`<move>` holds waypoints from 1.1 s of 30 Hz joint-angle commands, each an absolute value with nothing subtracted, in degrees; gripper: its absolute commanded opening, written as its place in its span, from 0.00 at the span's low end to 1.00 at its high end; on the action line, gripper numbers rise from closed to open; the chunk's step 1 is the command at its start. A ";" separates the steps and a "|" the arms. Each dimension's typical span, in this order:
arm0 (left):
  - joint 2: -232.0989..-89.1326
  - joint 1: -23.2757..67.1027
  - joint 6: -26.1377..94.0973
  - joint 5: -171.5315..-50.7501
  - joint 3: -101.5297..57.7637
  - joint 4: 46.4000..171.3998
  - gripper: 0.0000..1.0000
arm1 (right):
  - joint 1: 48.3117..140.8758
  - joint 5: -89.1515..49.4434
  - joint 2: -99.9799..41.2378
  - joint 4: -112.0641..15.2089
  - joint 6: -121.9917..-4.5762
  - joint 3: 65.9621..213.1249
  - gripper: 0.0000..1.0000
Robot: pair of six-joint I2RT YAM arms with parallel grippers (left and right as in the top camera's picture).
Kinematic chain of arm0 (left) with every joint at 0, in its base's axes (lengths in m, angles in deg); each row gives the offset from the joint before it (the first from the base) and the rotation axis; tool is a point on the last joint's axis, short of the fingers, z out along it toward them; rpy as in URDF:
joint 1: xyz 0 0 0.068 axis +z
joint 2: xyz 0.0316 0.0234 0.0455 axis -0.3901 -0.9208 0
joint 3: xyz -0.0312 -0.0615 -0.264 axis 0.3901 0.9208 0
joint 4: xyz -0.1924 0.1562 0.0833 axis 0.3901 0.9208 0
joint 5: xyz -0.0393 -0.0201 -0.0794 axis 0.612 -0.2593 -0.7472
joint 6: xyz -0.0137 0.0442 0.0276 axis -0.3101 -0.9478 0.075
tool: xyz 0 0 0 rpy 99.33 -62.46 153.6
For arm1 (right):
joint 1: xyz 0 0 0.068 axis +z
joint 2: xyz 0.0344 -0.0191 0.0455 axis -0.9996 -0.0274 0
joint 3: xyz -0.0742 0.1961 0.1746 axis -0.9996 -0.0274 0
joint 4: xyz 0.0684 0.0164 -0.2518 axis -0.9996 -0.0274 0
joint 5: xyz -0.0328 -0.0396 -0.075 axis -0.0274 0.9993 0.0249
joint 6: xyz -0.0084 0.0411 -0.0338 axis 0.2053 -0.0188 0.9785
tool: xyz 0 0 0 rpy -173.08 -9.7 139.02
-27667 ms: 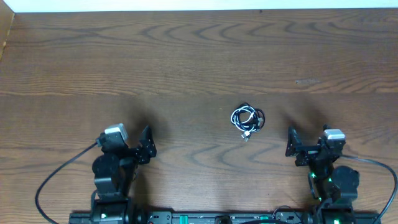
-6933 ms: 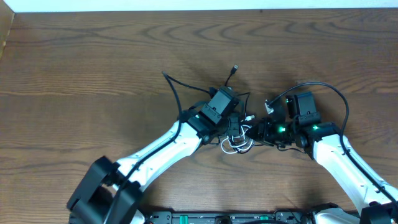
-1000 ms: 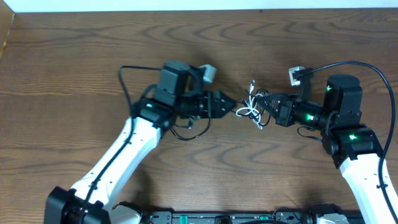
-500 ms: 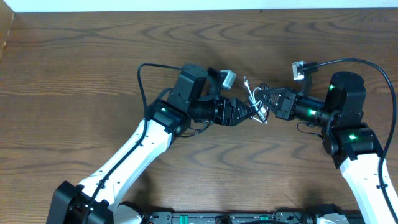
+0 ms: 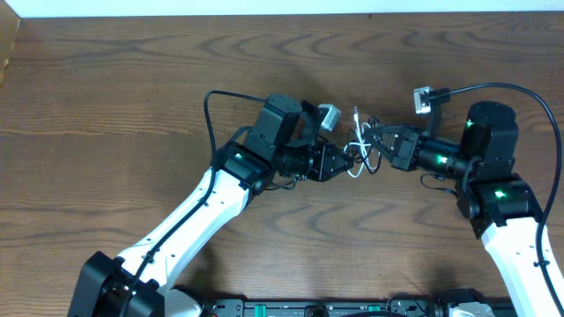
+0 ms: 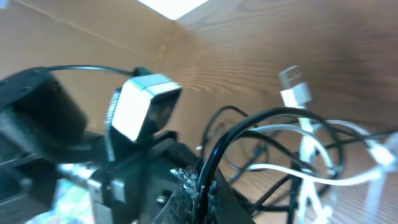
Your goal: Untangle cables
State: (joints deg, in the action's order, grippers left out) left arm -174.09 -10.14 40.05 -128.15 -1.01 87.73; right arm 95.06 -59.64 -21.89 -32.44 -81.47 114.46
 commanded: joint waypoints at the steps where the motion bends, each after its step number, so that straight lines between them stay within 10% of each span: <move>1: -174.57 -10.10 37.05 -120.69 -1.18 92.23 0.07 | 95.02 -50.38 -21.62 -34.65 -75.85 115.27 0.01; 16: -170.72 -0.46 34.36 -104.69 -1.21 108.23 0.07 | 94.34 8.16 -21.62 -53.49 -71.85 115.27 0.01; 33: -158.03 17.97 33.99 -104.89 -1.21 106.35 0.07 | 94.36 14.69 -21.62 -59.32 -77.71 115.27 0.01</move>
State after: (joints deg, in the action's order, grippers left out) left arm -160.36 14.65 34.95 -105.55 -0.94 106.97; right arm 94.43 8.81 -21.91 -58.54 -74.63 114.46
